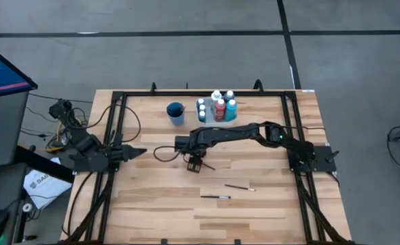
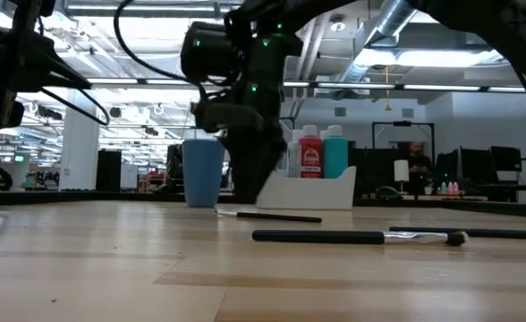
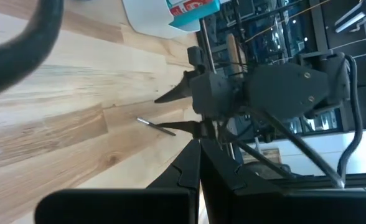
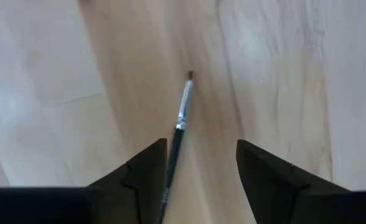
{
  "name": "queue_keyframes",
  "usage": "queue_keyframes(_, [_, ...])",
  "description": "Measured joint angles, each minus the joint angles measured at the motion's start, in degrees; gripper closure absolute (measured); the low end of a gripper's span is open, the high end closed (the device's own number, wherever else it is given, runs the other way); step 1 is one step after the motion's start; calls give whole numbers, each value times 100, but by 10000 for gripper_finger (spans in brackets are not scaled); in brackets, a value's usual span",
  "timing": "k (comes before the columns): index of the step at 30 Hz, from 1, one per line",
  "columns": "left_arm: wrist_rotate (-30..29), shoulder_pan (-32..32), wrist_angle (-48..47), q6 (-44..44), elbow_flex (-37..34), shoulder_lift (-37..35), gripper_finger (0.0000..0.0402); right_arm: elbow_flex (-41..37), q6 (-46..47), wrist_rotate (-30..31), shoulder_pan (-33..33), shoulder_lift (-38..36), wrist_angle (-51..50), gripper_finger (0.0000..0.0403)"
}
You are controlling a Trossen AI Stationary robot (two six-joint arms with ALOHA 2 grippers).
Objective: Pick & Place Paint Supplies
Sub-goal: Put the silver and black paint brush into the blue cup
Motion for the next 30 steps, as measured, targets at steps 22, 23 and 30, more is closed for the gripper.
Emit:
queue_keyframes(22, [258,0,-139,153,-135,8,401,181,215,-104,14,505,101,293])
queue_keyframes(23, [257,0,-140,152,-136,9,401,181,221,-85,23,507,84,313])
queue_keyframes(30, [247,2,-133,155,-136,9,401,174,394,-90,-15,511,-15,389])
